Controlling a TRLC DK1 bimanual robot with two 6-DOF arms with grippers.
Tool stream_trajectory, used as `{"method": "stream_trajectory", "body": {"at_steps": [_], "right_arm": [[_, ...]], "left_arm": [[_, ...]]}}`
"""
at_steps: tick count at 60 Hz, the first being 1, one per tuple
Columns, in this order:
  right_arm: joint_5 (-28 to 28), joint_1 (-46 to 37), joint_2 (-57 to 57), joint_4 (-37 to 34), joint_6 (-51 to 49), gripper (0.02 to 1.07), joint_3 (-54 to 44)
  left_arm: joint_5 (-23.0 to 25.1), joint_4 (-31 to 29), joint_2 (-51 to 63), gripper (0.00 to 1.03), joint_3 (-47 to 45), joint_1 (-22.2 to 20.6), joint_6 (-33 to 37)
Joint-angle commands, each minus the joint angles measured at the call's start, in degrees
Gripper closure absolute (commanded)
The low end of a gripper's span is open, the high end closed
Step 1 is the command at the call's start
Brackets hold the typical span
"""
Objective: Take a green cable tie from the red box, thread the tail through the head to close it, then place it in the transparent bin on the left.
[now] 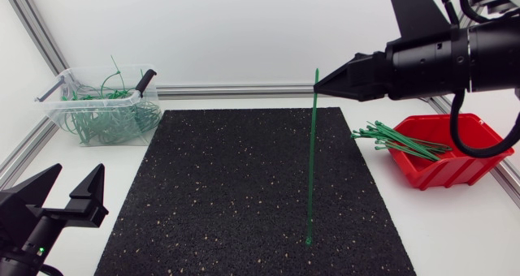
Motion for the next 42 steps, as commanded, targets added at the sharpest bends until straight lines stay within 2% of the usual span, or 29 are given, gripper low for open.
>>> {"method": "stream_trajectory", "body": {"at_steps": [1,13,19,31,42], "right_arm": [[8.44,6.05,-2.31,1.99,-2.12,1.01,-2.0],[33.31,22.49,-3.02,7.09,-10.38,1.01,-5.07],[41.48,27.15,-1.35,11.66,-16.09,1.01,-7.71],[51.94,31.98,5.16,20.19,-23.39,1.01,-11.58],[56.69,35.15,11.22,22.47,-26.02,1.01,-10.96]], "left_arm": [[-0.17,-1.61,0.29,0.04,-2.17,-0.33,-0.77],[-0.17,-1.61,0.21,0.04,-2.17,-0.33,-0.77],[-0.17,-1.7,0.21,0.04,-2.09,-0.24,-0.77],[-0.17,-1.61,0.21,0.04,-2.09,-0.15,-0.77],[-0.17,-1.7,0.21,0.04,-2.09,-0.06,-0.77]]}}
